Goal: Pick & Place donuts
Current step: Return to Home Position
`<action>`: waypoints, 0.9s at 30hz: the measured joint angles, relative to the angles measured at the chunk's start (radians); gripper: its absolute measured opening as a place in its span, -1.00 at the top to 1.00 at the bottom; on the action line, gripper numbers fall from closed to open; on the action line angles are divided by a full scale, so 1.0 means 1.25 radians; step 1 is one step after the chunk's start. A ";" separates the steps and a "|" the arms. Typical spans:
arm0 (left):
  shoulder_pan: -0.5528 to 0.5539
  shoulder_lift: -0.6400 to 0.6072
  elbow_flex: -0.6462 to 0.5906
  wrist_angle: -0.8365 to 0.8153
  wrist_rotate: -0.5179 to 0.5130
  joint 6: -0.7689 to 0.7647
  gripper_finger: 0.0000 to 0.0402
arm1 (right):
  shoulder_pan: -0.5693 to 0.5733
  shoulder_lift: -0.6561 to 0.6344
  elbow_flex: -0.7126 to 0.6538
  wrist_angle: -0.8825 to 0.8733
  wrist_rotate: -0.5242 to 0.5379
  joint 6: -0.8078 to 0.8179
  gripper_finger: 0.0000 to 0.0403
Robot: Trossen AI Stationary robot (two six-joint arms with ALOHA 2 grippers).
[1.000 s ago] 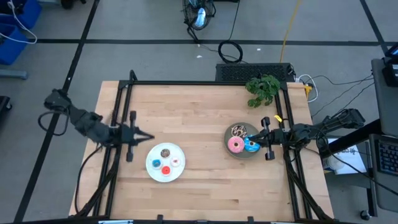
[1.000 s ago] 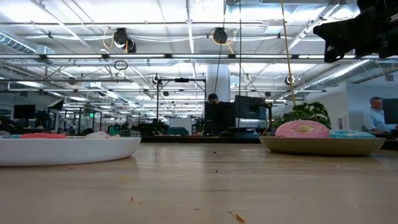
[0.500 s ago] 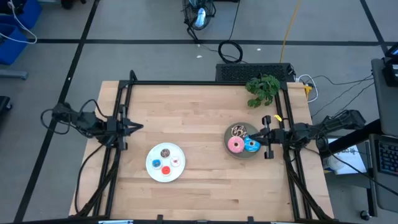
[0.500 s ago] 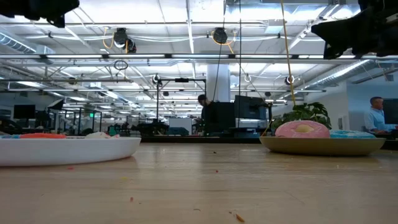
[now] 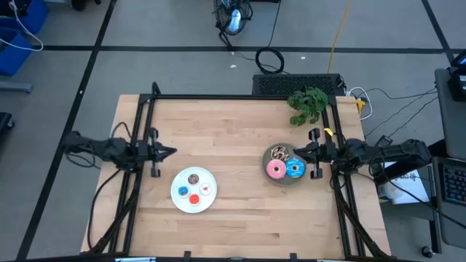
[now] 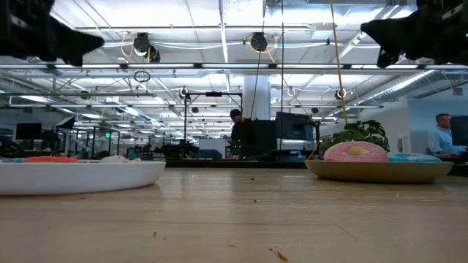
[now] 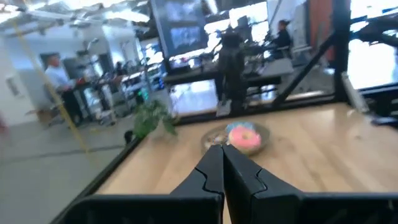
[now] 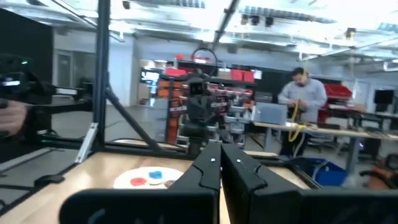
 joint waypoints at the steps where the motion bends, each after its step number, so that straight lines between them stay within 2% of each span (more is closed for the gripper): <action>1: 0.012 0.000 -0.014 0.010 -0.002 -0.005 0.98 | -0.008 -0.001 0.000 -0.006 0.000 0.006 1.00; 5: 0.043 -0.001 -0.023 0.022 0.007 -0.007 0.98 | -0.039 -0.011 0.000 -0.061 0.008 0.038 1.00; 9: 0.057 -0.004 -0.020 0.004 0.008 0.017 0.98 | -0.050 -0.048 -0.006 -0.127 0.065 0.050 1.00; 11: 0.072 -0.011 -0.031 0.017 0.017 0.021 0.98 | -0.056 -0.071 -0.014 -0.148 0.059 0.042 1.00; 16: 0.131 -0.003 -0.080 0.054 0.126 -0.025 0.98 | -0.067 -0.086 -0.014 -0.171 -0.021 0.040 1.00; 19: 0.165 0.014 -0.083 0.049 0.192 -0.034 0.99 | -0.068 -0.086 -0.014 -0.167 -0.021 0.041 1.00; 27: 0.227 0.019 -0.083 0.037 0.238 -0.073 0.99 | -0.068 -0.085 -0.014 -0.170 -0.019 0.042 1.00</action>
